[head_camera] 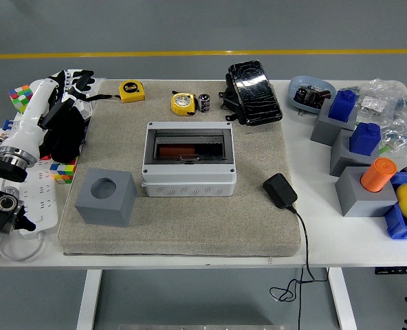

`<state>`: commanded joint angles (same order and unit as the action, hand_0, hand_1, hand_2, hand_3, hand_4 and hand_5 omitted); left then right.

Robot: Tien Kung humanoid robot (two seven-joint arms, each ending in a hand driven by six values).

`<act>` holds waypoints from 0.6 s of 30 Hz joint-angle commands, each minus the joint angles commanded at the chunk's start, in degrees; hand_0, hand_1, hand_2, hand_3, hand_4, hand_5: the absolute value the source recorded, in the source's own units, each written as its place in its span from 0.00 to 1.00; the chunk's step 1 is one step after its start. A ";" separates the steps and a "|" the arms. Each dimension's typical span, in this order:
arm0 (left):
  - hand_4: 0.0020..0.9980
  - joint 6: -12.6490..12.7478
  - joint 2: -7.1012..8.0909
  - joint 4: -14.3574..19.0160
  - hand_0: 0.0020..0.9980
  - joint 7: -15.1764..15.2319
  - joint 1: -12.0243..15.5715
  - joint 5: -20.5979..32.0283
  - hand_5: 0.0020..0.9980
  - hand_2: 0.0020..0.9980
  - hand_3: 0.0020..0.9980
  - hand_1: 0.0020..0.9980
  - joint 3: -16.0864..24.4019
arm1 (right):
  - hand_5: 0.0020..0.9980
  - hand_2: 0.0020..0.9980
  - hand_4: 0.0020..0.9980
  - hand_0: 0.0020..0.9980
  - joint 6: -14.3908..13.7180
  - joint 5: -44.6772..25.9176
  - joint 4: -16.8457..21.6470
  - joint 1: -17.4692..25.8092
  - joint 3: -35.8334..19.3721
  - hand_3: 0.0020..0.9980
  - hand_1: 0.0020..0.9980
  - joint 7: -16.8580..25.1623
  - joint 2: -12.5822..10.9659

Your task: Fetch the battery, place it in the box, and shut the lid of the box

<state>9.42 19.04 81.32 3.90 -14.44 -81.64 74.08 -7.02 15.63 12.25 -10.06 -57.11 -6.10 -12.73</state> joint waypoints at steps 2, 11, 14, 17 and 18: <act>1.00 -0.10 -0.03 0.16 0.61 -0.13 0.10 -0.11 1.00 0.73 0.74 0.72 0.27 | 0.40 0.62 0.96 0.62 0.01 0.01 0.00 -0.03 0.01 0.53 0.64 -0.03 -0.02; 1.00 -0.69 -0.18 1.05 0.61 -0.96 -0.17 -0.89 1.00 0.73 0.74 0.71 -0.08 | 0.40 0.62 0.96 0.62 0.10 -0.15 0.05 -0.53 0.16 0.53 0.64 -0.05 -0.29; 1.00 -0.74 -0.25 1.17 0.60 -0.98 -0.18 -0.95 1.00 0.72 0.74 0.72 0.03 | 0.40 0.62 0.96 0.62 0.21 -0.19 -0.01 -0.60 0.26 0.53 0.64 -0.10 -0.30; 1.00 -0.85 -0.28 1.19 0.60 -1.04 -0.11 -1.03 1.00 0.72 0.74 0.72 0.21 | 0.40 0.62 0.96 0.62 0.09 -0.19 0.02 -0.71 0.22 0.53 0.64 -0.03 -0.41; 1.00 -1.02 -0.24 1.21 0.60 -1.17 -0.16 -1.15 1.00 0.72 0.74 0.72 0.18 | 0.40 0.62 0.96 0.62 -0.03 -0.21 0.05 -0.74 0.21 0.53 0.64 0.09 -0.47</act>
<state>8.41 18.80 82.52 2.73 -14.60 -82.79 74.26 -7.05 15.42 12.30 -10.80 -56.90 -6.01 -13.20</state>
